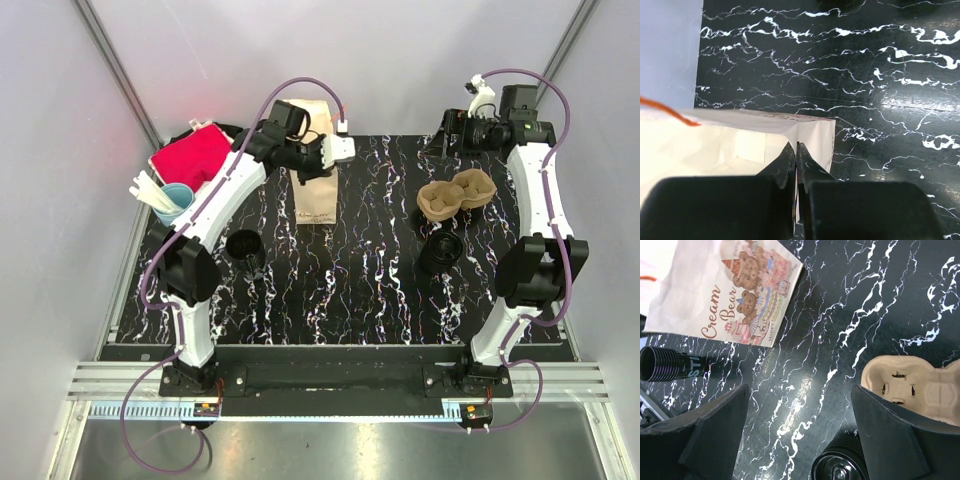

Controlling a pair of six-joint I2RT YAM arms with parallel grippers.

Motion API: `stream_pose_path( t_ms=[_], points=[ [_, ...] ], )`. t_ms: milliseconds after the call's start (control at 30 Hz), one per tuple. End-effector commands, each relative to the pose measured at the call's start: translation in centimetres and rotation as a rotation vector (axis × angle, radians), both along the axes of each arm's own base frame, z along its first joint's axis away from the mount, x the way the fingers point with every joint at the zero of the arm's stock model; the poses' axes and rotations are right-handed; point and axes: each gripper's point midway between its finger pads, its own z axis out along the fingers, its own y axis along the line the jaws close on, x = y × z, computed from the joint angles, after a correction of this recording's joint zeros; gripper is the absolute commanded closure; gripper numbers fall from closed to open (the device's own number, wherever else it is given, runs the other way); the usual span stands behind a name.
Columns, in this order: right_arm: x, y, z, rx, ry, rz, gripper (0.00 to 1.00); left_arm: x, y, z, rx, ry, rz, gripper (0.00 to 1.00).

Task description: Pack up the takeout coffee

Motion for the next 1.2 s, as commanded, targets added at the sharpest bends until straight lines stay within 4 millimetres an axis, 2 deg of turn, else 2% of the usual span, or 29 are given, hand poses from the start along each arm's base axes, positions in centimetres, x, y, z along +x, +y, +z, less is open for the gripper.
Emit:
stream_pose_path(
  t_ms=[0, 200, 300, 333, 400, 433, 567, 667, 867, 1033, 1167],
  points=[
    [0.2, -1.2, 2.1, -0.032, -0.056, -0.027, 0.11, -3.2, -1.0, 2.8, -0.016, -0.034, -0.087, 1.0],
    [0.1, -2.2, 2.0, -0.051, -0.048, -0.063, 0.11, -7.2, -1.9, 2.6, 0.019, -0.015, -0.165, 1.0],
    [-0.2, -2.5, 1.9, -0.052, -0.039, -0.072, 0.11, -9.2, -2.3, 2.8, 0.031, -0.007, -0.198, 1.0],
    [-0.2, -2.5, 1.8, -0.05, -0.036, -0.075, 0.11, -10.0, -2.4, 3.5, 0.029, -0.019, -0.213, 1.0],
    [-0.5, -2.6, 1.8, -0.052, -0.034, -0.079, 0.11, -11.2, -2.3, 3.0, 0.048, -0.004, -0.234, 1.0],
    [-0.6, -2.6, 1.8, -0.053, -0.034, -0.082, 0.11, -11.9, -2.2, 3.4, 0.053, -0.017, -0.242, 1.0],
    [-0.9, -3.1, 1.9, -0.071, -0.031, -0.11, 0.11, -13.6, -1.1, 1.9, 0.13, -0.013, -0.264, 1.0],
    [-1.1, -3.5, 1.8, -0.088, -0.031, -0.128, 0.11, -13.2, 0.1, 1.2, 0.188, -0.045, -0.236, 1.0],
    [-1.8, -3.5, 1.6, -0.087, -0.025, -0.127, 0.11, -10.8, 2.3, 0.2, 0.285, -0.144, -0.158, 1.0],
    [-2.1, -3.7, 1.4, -0.102, -0.021, -0.136, 0.11, -8.8, 3.5, 0.8, 0.3, -0.184, -0.079, 0.93],
    [-2.0, -4.8, 0.7, -0.155, -0.014, -0.174, 0.11, -7.9, 4.2, 2.5, 0.269, -0.217, -0.021, 0.89]
  ],
)
